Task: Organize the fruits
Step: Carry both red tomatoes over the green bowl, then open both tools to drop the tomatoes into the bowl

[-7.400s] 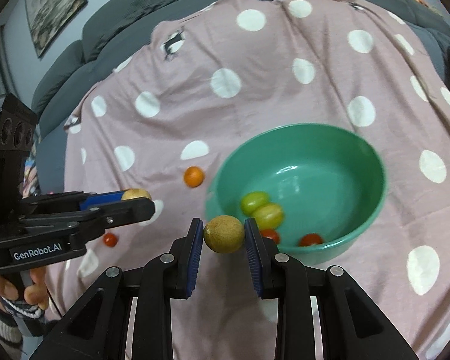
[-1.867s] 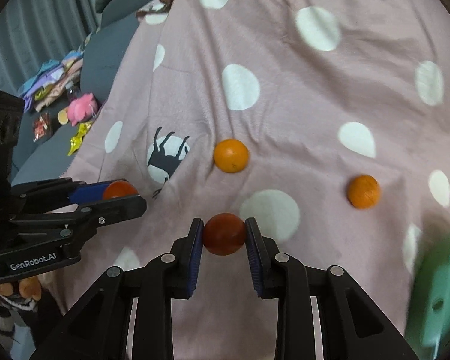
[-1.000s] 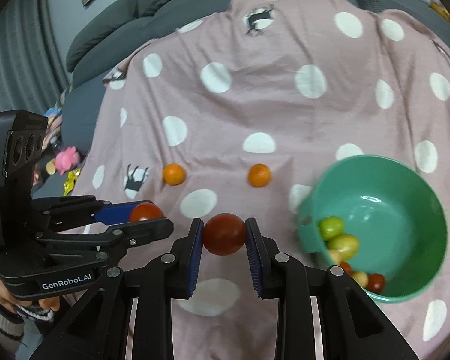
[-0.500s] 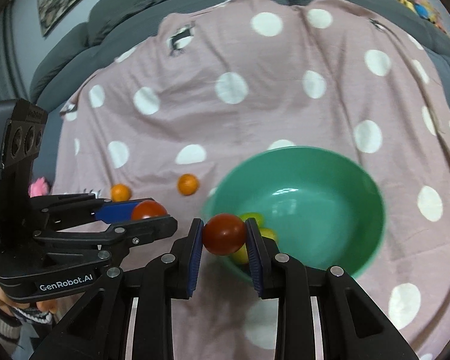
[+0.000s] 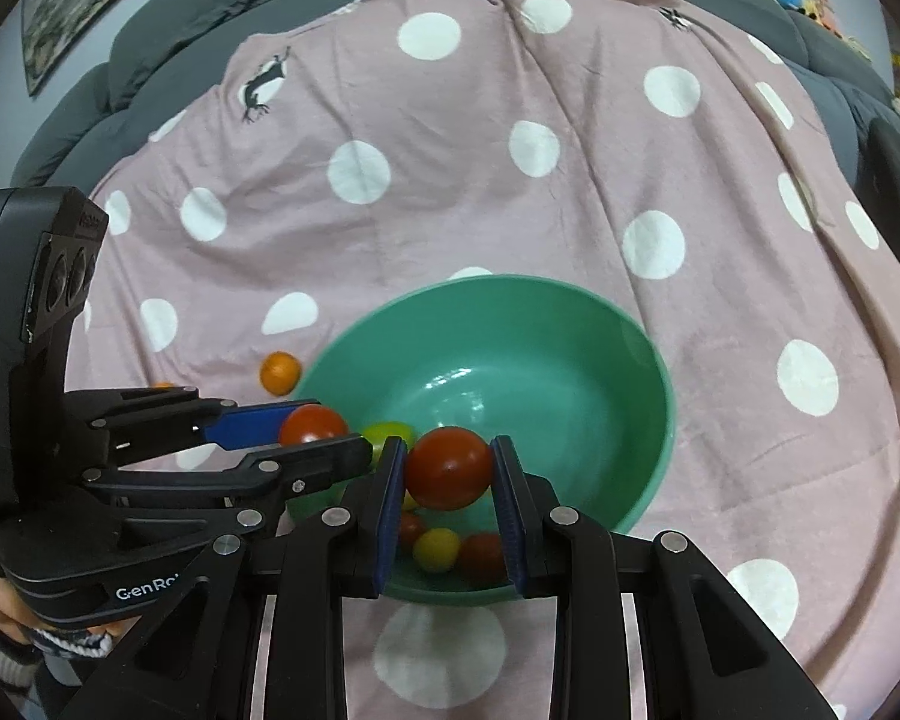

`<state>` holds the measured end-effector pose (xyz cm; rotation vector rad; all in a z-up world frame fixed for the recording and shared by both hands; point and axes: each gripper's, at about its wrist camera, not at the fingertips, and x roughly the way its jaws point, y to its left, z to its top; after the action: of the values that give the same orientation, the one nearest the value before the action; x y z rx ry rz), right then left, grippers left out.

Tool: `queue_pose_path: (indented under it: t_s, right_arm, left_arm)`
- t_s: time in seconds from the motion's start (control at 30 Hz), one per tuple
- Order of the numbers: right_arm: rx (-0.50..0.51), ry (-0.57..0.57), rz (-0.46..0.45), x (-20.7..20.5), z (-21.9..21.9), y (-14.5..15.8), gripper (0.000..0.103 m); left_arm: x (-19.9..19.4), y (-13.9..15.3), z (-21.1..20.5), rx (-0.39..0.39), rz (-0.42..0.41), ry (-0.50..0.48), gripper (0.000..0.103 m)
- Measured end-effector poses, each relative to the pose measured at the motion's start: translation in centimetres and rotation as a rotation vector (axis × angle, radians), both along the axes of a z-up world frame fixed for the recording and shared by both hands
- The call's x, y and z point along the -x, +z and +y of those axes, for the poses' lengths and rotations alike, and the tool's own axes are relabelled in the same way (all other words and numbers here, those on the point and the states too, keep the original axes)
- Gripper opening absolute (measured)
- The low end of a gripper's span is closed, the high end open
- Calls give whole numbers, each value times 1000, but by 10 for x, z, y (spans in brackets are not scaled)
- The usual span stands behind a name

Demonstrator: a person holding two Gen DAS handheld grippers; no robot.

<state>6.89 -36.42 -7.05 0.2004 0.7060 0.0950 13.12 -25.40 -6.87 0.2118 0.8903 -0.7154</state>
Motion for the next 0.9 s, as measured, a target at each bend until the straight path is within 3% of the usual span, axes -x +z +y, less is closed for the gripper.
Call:
queue_pose_path:
  t_s: [0.9]
  right_arm:
    - [15,-16,25,-9,-1,-5,30]
  left_arm:
    - [-10,-15,-13,-84,4,-6,31]
